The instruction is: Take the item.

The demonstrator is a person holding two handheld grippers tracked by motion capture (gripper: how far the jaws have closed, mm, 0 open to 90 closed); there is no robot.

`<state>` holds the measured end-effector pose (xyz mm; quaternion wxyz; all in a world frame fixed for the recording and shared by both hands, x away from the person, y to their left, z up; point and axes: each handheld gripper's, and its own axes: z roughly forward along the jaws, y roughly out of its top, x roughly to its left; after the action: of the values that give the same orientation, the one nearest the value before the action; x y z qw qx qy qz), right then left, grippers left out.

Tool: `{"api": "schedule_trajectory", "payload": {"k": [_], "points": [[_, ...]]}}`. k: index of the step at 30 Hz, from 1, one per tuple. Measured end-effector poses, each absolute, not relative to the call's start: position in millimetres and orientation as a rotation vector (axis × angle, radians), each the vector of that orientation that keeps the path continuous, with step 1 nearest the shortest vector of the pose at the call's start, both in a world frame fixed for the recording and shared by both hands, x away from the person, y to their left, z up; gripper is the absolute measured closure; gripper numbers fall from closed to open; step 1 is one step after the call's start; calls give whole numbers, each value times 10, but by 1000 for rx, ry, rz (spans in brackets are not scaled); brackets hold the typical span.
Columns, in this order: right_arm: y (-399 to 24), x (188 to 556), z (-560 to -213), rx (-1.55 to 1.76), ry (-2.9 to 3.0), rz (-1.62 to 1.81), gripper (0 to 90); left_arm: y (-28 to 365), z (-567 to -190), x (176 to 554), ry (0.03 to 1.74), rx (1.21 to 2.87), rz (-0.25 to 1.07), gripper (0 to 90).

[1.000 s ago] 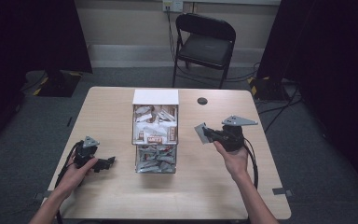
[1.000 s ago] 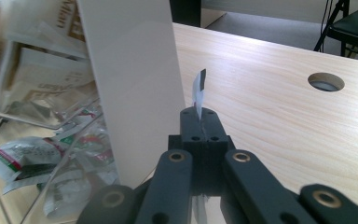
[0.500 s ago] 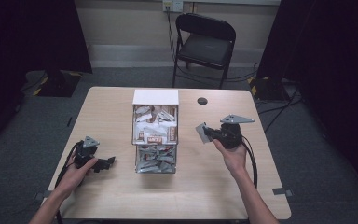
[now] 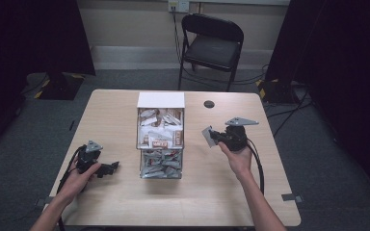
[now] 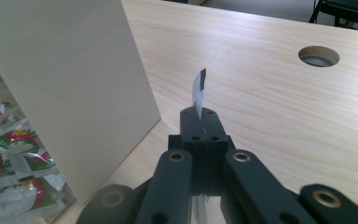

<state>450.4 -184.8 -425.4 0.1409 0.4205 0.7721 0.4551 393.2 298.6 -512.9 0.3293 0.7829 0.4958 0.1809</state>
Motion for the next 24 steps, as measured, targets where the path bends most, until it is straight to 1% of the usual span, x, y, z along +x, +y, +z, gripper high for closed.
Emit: {"api": "schedule_trajectory", "payload": {"k": [9, 16, 17, 24], "points": [[-1811, 4555, -4427, 1233, 2258, 1275, 900, 2989, -5127, 3932, 1295, 2054, 474, 0], [-1780, 4571, -4464, 1219, 2270, 1242, 900, 2989, -5128, 3932, 1295, 2053, 474, 0], [-1746, 4568, -4484, 1194, 2280, 1193, 900, 2989, -5128, 3932, 1295, 2053, 474, 0], [-1679, 4560, -4544, 1190, 2303, 1197, 900, 2989, -5128, 3932, 1295, 2053, 474, 0]]}}
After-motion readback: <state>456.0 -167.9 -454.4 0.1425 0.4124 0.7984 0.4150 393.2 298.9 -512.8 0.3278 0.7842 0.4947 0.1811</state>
